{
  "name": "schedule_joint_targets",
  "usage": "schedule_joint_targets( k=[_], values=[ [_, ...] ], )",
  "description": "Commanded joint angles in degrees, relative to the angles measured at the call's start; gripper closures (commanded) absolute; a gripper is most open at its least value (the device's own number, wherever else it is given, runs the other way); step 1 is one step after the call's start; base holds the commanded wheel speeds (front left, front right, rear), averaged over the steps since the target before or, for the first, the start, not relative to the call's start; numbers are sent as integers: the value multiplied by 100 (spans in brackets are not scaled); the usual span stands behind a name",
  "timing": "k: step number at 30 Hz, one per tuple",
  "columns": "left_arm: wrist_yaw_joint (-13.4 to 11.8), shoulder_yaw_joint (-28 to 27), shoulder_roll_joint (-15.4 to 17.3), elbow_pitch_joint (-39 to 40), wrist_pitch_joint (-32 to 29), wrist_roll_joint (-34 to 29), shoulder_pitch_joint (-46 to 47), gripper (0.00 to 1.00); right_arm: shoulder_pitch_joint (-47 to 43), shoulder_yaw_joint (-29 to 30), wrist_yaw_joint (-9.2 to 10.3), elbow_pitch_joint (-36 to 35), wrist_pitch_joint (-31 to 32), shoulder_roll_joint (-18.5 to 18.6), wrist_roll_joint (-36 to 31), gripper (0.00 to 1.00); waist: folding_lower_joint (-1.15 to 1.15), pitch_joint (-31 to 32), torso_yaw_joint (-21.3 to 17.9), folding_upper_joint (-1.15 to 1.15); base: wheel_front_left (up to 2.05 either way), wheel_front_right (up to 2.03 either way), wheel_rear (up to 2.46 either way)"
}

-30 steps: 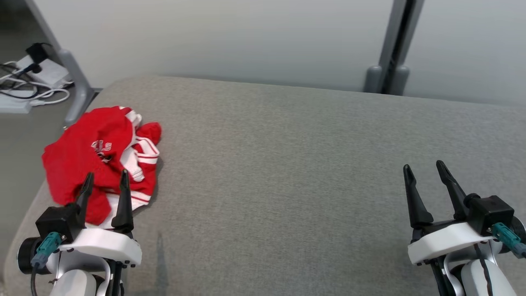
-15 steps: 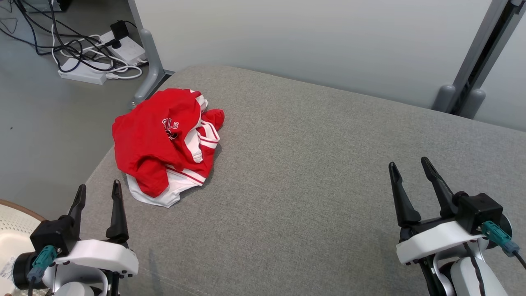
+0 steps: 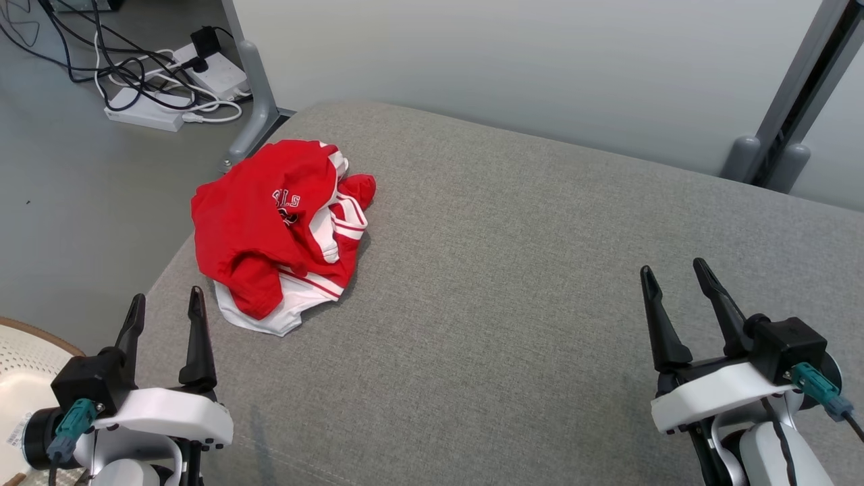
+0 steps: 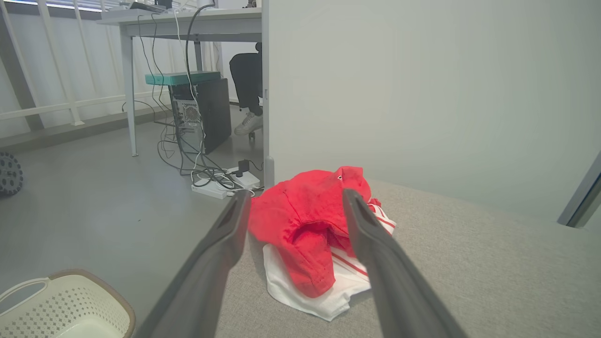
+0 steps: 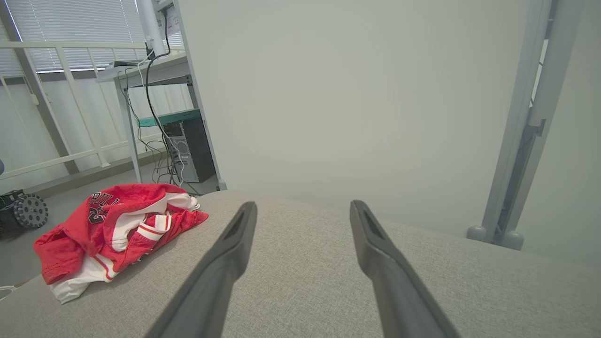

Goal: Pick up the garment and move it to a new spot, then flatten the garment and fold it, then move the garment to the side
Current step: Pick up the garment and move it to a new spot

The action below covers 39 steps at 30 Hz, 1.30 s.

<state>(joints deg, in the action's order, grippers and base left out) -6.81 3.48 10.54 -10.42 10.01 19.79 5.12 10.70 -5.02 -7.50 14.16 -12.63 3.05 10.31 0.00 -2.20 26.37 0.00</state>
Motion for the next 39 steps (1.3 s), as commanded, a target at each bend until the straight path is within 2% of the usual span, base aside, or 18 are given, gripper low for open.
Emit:
schedule_joint_targets(
  k=[1, 5, 10, 18, 22, 29, 30, 31, 39],
  values=[
    [-53, -9, 13, 54, -26, 21, 2, 0, 66, -2, 2, -21, 8, 10, 8, 0, 0, -39, -13, 0, 0, 0, 0],
    [-102, -79, 22, 142, -64, 87, 260, 0, 143, -9, 2, -112, 78, 22, -38, 0, 0, -222, -113, 0, 0, 0, 0],
    [76, -143, 203, -117, -248, 219, 910, 0, 312, -59, 2, -280, 190, 74, -95, 0, 0, -670, -373, 0, 0, 0, 0],
    [638, -239, 574, -1853, -969, 710, 2106, 0, 648, -192, 2, -361, 213, 157, -110, 0, 0, -1462, -968, 0, 0, 0, 0],
    [856, -272, 683, -2711, -1100, 865, 2535, 0, 784, -200, 2, -322, 170, 200, -107, 0, 0, -1753, -1182, 0, 0, 0, 0],
    [915, -313, 747, -3570, -1045, 964, 2967, 0, 915, -209, 2, -284, 111, 242, -90, 0, 0, -1952, -1321, 0, 0, 0, 0],
    [932, -316, 761, -3661, -998, 967, 3015, 74, 919, -207, 2, -274, 100, 238, -97, 0, 0, -1956, -1328, 0, 0, 0, 0],
    [911, -337, 779, -3743, -928, 974, 3077, 100, 925, -201, 2, -264, 90, 234, -98, 0, 0, -1956, -1332, 0, 0, 0, 0],
    [689, -328, 988, -3768, -85, 722, 3321, 100, 835, -142, 2, -143, 52, 197, -110, 0, 0, -1674, -1269, 0, 0, 0, 0]
  ],
)
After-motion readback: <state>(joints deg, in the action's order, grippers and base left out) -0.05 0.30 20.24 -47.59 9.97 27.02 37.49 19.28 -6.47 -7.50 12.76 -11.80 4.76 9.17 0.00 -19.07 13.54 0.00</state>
